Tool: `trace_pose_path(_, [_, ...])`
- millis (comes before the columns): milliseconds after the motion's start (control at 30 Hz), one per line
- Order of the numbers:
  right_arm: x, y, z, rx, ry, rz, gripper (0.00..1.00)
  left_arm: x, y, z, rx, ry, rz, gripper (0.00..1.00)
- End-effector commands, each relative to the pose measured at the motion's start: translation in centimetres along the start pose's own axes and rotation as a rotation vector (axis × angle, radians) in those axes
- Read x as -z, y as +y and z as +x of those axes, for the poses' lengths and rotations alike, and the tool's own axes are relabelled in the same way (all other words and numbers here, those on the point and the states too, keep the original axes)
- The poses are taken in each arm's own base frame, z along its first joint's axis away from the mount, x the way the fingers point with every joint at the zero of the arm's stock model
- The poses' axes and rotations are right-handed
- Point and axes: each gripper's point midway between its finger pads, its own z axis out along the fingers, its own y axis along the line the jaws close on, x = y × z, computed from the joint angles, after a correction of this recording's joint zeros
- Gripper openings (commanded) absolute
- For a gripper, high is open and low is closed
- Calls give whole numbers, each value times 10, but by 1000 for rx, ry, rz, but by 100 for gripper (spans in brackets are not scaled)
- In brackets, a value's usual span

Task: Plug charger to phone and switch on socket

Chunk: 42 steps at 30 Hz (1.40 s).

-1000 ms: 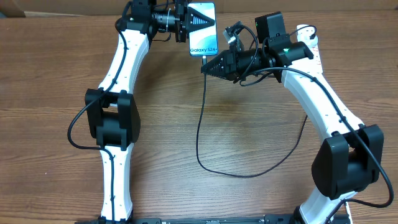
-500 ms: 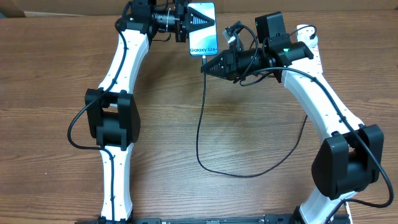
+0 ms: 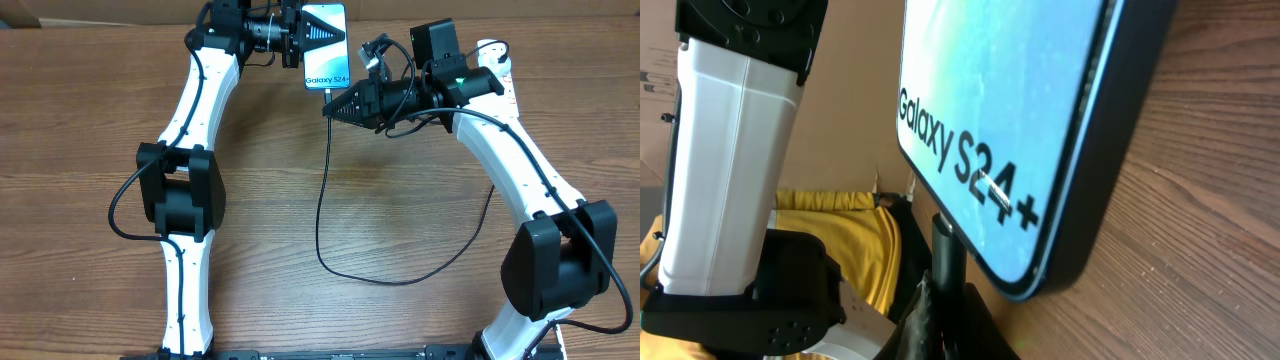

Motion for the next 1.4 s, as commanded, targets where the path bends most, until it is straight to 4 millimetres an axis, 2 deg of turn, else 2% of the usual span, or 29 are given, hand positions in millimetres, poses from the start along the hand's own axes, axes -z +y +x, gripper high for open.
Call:
trace_pose_path(0, [11, 15, -9, 44, -36, -12, 4, -1, -31, 14, -68, 57, 39, 4])
trace_pose_path(500, [11, 16, -13, 63, -47, -15, 4, -4, -35, 22, -86, 101, 63, 4])
trace_pose_path(1000, [17, 4, -23, 37, -95, 44, 4, -8, -35, 24, -79, 108, 63, 4])
trace_pose_path(1367, [19, 2, -33, 28, -138, 66, 4, -9, -35, 24, -79, 110, 63, 4])
